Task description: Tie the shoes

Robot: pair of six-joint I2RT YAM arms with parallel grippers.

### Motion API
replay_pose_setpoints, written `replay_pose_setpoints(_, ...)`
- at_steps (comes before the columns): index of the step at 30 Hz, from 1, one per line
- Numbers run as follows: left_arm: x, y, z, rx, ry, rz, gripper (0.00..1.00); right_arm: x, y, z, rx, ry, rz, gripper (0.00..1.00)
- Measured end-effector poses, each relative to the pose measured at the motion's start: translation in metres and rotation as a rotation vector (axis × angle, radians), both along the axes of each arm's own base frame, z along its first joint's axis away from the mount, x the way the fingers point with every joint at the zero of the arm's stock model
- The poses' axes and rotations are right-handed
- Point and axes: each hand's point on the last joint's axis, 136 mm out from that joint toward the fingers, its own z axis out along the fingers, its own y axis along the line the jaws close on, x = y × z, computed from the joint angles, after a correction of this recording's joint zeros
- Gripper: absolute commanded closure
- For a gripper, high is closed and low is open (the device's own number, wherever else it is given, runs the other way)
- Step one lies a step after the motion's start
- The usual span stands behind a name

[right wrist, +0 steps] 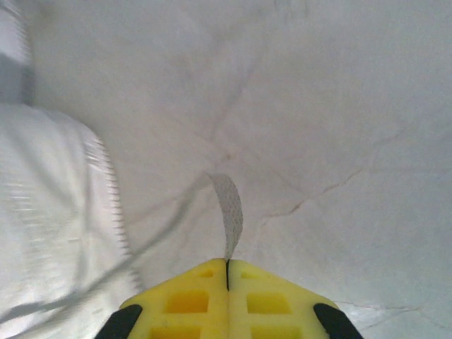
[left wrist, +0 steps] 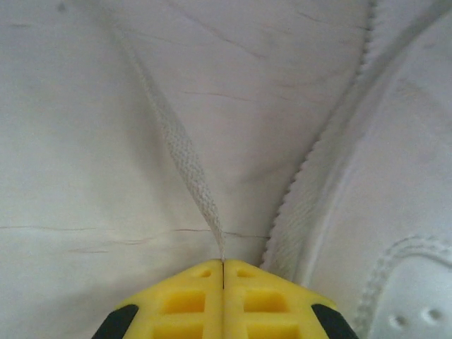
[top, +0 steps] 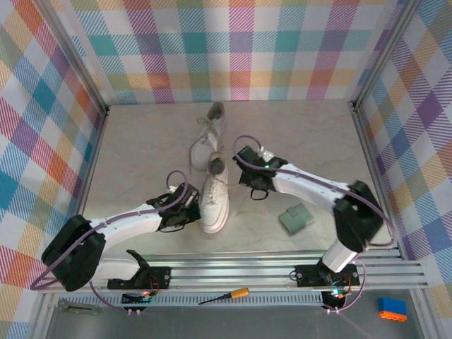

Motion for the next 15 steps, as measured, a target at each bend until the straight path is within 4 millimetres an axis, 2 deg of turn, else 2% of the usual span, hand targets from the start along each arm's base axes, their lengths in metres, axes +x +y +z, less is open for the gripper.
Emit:
replay_pose_setpoints(4,0.001,-0.030,0.008,-0.051,-0.028,-0.063,1.00,-0.006,-0.002,0.045,0.078,-0.078,0.058,1.00)
replay_pose_setpoints(7,0.005,-0.037,0.017,-0.077,-0.059,-0.070,1.00,-0.015,0.000,0.057,0.111,-0.075,0.101,1.00)
replay_pose_setpoints(10,0.009,-0.024,0.036,-0.046,-0.116,-0.047,1.00,-0.025,0.008,0.063,0.169,-0.048,0.142,1.00)
replay_pose_setpoints(12,0.015,-0.009,0.062,-0.025,-0.183,-0.010,1.00,-0.033,0.016,0.071,0.238,-0.033,0.170,1.00)
replay_pose_setpoints(15,0.028,0.023,0.110,0.005,-0.302,0.077,1.00,-0.044,0.036,0.093,0.371,-0.036,0.217,1.00)
